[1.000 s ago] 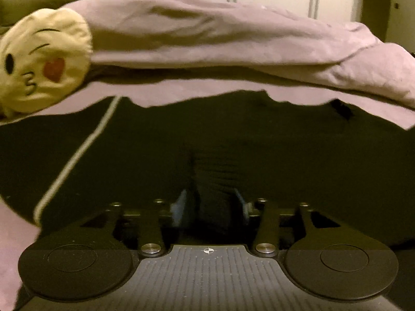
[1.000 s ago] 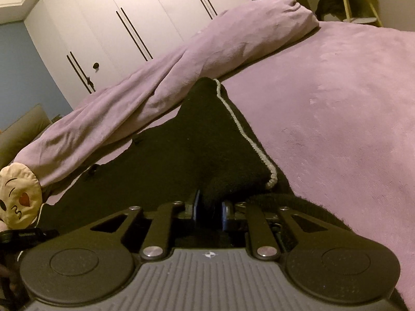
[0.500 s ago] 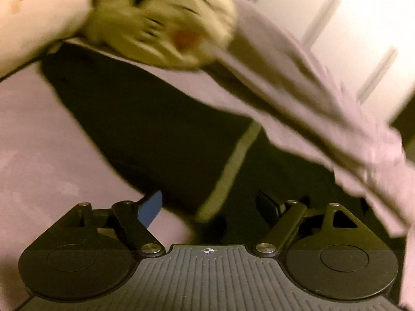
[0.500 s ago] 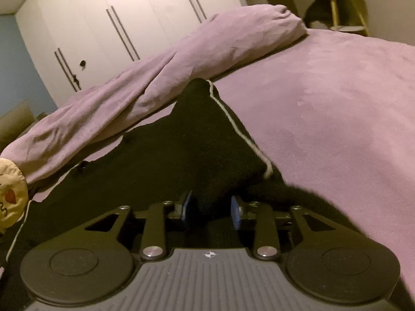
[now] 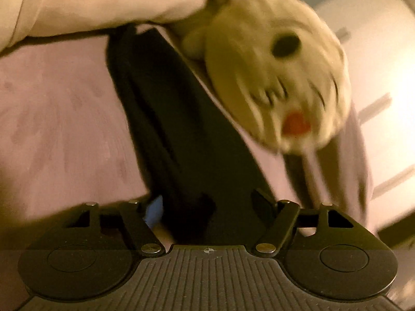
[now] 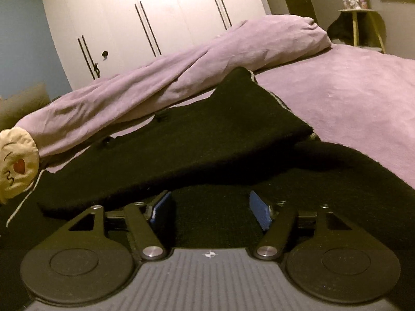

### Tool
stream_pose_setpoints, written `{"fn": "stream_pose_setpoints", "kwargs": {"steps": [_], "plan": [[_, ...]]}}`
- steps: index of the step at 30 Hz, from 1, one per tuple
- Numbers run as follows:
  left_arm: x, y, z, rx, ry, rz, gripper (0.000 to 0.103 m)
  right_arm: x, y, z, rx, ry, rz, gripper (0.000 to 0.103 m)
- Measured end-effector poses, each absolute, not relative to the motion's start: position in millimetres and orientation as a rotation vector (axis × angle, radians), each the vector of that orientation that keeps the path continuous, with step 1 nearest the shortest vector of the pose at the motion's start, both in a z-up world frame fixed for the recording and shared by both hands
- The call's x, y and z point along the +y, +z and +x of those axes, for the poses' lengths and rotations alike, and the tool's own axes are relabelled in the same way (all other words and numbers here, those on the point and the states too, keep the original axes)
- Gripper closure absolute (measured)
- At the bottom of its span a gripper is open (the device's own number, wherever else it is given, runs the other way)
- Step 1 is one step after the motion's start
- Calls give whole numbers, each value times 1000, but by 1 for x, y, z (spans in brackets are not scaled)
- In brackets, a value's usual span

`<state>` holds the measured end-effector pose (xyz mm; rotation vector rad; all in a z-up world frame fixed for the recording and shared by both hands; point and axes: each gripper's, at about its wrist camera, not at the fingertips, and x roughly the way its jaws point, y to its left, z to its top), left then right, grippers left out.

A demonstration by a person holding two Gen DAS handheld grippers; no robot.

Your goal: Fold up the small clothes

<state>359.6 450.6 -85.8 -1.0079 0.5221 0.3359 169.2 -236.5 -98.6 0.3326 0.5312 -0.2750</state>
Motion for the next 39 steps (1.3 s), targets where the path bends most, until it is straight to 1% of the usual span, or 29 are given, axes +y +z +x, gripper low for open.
{"fn": "stream_pose_setpoints", "kwargs": {"steps": [1,3,4,5,6,8,11,16,19,21,24,27,29,32,33,34,35,37,38,39], "plan": [[458,-89,361,499,337,-1034,29,-236,-99,171,530,-272,332,30],[467,-95,364,466,361,-1068,41,-236,-99,171,526,-269,333,30],[471,-98,366,461,381,-1080,57,-237,-100,171,524,-268,335,30],[475,-101,369,467,395,-1092,77,-237,-100,171,522,-266,337,30],[480,-103,369,481,420,-1106,91,-238,-100,171,521,-264,339,29],[484,-104,368,488,407,-1114,92,-238,-100,170,517,-261,343,29],[473,-81,371,487,402,-974,93,-239,-101,170,511,-257,351,29],[420,-19,383,452,301,-712,94,-240,-101,168,503,-251,362,29],[352,22,396,453,168,-476,94,-241,-102,167,498,-248,368,29],[292,43,398,454,51,-327,94,-241,-102,167,495,-245,374,29],[195,56,392,474,-128,-112,93,-243,-103,166,487,-239,389,28],[107,40,379,553,-274,58,90,-244,-103,166,483,-236,396,28],[71,18,366,616,-328,100,79,-244,-103,165,482,-235,399,28],[48,-14,345,710,-356,118,71,-244,-103,165,481,-234,400,28],[48,-20,336,730,-351,120,70,-244,-103,166,482,-234,398,28],[53,-23,326,736,-338,118,64,-245,-104,165,481,-231,399,27],[62,-25,317,732,-315,106,53,-245,-104,165,481,-229,399,27],[85,-25,301,724,-253,72,41,-246,-104,165,483,-227,397,26],[99,-25,294,717,-211,51,37,-245,-103,166,486,-227,395,26],[112,-24,284,715,-164,27,35,-244,-102,167,492,-229,388,25]]}}
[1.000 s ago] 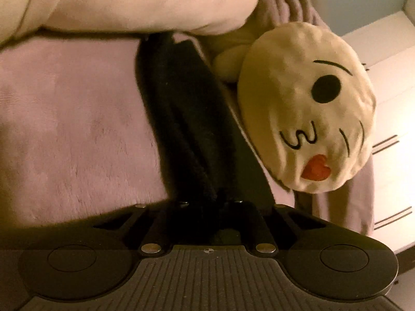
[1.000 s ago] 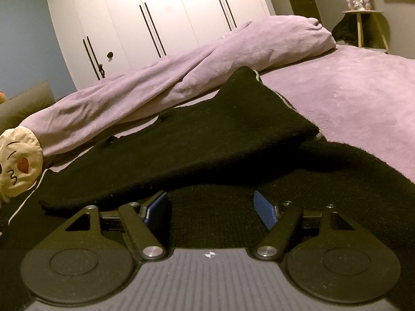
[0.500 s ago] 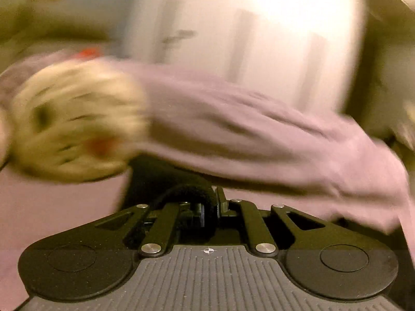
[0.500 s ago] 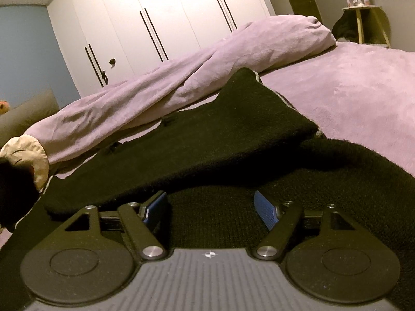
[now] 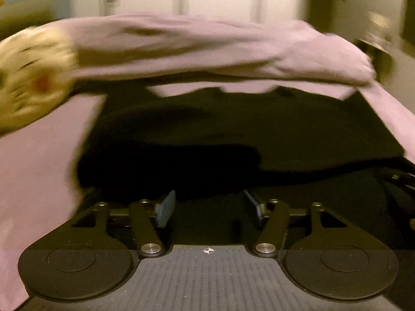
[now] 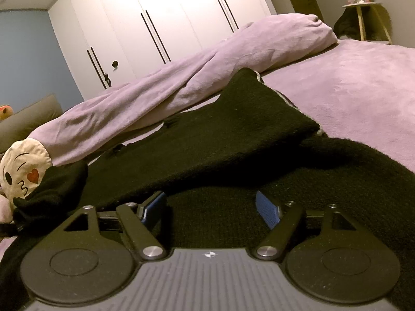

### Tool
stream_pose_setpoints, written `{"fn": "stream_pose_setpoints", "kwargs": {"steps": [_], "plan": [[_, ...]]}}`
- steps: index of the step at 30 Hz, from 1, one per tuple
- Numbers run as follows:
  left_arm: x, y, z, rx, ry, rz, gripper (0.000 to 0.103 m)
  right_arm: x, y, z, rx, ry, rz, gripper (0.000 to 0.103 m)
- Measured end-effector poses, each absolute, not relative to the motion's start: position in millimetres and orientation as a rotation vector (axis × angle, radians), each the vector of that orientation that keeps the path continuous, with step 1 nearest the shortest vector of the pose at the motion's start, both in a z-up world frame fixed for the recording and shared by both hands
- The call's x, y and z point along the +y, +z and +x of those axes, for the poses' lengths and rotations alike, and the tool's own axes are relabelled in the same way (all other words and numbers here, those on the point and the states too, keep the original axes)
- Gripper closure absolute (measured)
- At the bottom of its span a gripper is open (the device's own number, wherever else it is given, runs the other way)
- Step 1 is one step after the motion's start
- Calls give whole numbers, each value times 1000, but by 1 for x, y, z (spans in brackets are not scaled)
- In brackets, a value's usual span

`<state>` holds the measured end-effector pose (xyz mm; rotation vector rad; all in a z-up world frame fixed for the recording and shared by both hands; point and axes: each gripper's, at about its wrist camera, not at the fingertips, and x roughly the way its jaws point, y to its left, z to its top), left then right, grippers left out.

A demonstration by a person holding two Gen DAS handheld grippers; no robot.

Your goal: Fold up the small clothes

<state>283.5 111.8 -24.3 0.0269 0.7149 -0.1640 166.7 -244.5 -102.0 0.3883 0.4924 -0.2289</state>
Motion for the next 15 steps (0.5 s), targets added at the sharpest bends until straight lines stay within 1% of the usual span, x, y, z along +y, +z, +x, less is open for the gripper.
{"fn": "stream_pose_setpoints", "kwargs": {"steps": [4,5,6,7,9,11,13,14,15], "plan": [[156,-24,253,713,-49,-49,31,-230,-88,175,549,-270,308,25],[164,-24,246,698,-13,-65,28,-224,-82,176,554,-273,281,25],[172,-26,240,684,23,-79,25,-215,-75,176,543,-265,258,26],[178,-28,236,678,63,-84,20,-203,-68,177,525,-248,231,27],[191,-29,234,676,142,-85,19,-174,-56,183,503,-190,138,27],[204,-39,235,707,192,-119,15,-136,-48,193,473,-98,18,27],[216,-54,238,757,218,-201,12,-95,-47,209,463,-6,-118,31],[220,-57,231,730,206,-225,11,-77,-50,217,458,27,-184,32],[221,-57,228,714,200,-221,11,-57,-54,226,455,66,-250,37]]}}
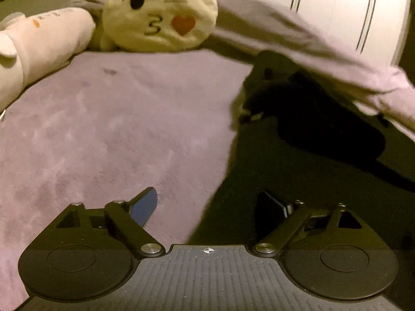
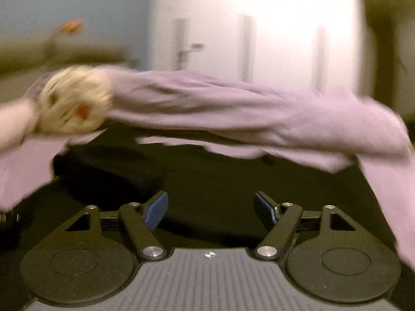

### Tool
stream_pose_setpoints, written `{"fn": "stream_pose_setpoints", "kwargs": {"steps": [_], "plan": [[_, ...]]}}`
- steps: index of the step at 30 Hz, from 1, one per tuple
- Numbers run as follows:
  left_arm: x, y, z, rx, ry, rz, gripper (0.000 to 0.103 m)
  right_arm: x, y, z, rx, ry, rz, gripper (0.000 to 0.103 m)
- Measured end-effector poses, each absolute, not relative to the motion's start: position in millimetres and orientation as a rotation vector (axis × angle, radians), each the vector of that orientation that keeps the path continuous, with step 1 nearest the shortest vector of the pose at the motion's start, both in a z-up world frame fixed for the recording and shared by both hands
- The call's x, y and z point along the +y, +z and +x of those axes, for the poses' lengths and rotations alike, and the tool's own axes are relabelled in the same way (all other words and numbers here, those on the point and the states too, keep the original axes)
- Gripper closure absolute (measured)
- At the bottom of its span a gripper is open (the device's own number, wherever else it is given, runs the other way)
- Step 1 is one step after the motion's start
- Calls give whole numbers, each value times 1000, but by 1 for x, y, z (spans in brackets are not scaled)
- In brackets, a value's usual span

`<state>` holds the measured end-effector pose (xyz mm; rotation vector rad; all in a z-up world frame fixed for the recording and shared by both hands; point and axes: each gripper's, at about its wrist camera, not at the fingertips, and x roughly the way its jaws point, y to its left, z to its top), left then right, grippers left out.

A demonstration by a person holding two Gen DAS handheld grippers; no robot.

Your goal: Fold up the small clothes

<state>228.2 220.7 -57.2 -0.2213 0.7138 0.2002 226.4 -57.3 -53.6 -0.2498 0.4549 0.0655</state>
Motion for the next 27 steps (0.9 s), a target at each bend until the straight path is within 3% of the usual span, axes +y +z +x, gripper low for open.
{"fn": "stream_pose_setpoints", "kwargs": {"steps": [4,9,15,18,22,27], "plan": [[223,-52,222,710,209,-230,11,4,-68,259,466,194,-373,61],[229,-56,213,692,201,-230,11,47,-83,293,475,246,-511,64],[223,-59,208,684,204,-189,9,53,-87,329,582,269,-503,93],[225,-58,208,684,200,-201,9,25,-66,319,508,196,-366,94],[225,-55,205,687,202,-203,10,-68,-38,292,403,-18,94,94],[223,-32,214,642,195,-216,10,-155,-73,278,541,-199,313,84]]}}
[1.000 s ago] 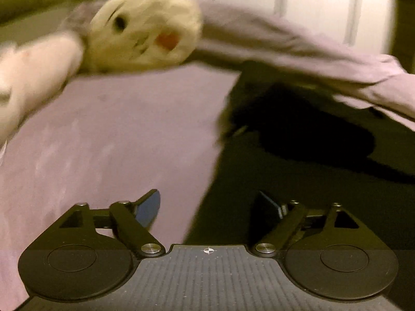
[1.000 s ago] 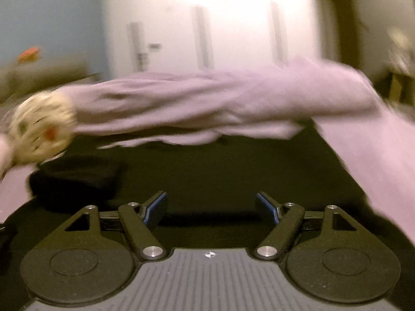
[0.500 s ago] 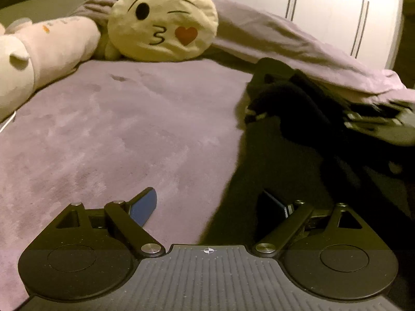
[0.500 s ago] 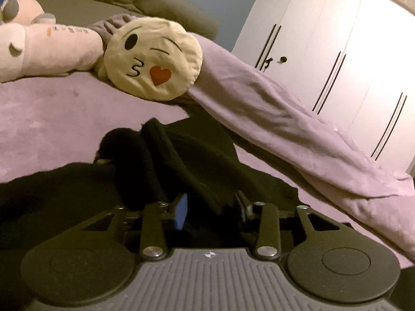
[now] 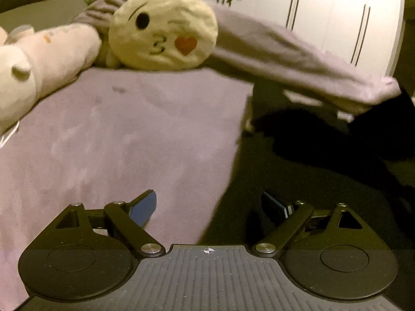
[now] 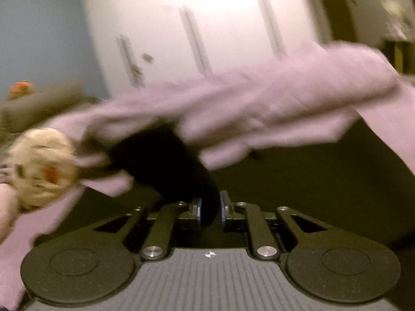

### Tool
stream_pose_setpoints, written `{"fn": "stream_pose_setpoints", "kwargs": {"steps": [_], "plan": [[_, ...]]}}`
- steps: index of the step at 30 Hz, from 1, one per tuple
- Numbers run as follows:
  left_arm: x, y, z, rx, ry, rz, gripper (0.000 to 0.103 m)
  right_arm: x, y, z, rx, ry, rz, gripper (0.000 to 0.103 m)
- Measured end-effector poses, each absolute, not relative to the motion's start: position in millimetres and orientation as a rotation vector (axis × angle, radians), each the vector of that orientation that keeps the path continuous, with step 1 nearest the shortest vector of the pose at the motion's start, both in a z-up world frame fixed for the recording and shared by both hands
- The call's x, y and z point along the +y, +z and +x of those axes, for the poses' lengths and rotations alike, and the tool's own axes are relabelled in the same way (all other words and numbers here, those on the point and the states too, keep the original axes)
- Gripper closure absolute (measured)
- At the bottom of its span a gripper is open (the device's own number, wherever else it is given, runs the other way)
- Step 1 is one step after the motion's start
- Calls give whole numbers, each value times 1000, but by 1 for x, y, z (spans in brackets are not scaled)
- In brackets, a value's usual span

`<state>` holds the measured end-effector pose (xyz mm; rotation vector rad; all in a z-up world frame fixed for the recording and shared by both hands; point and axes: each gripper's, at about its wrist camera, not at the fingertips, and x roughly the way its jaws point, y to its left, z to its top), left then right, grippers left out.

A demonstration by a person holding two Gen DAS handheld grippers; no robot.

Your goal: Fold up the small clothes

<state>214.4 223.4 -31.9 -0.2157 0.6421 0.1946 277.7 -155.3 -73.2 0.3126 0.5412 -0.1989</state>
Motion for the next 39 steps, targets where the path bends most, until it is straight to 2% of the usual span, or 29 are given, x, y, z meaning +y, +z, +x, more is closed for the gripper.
{"fn": "stream_pose_setpoints", "kwargs": {"steps": [2,5,7,9,14,16,19,21,25,32,35,37,39], "plan": [[220,-21,224,614,183,-200,10,-180,-87,275,588,-227,431,77],[208,-10,246,589,155,-139,10,-197,-91,271,543,-206,553,75],[200,-10,263,593,142,-91,10,-201,-90,274,525,-202,595,65],[192,-15,282,617,126,-45,10,-212,-91,277,521,-198,658,62],[179,-30,313,661,110,-8,10,-217,-95,298,561,-189,694,65],[174,-37,321,676,117,16,11,-214,-94,308,593,-207,620,93],[174,-42,330,709,140,-1,19,-205,-77,309,562,-221,440,93],[179,-41,334,745,172,-63,38,-201,-64,305,502,-240,311,93],[189,-38,331,769,154,-211,38,-206,-50,303,453,-290,143,93],[172,-36,323,778,135,-156,36,-229,-66,308,525,-359,53,93],[170,-31,315,761,129,-139,31,-246,-78,310,628,-368,89,84],[171,-26,308,756,119,-138,31,-249,-71,299,589,-382,115,77],[174,-21,302,747,124,-148,31,-248,-60,283,538,-395,138,77]]}}
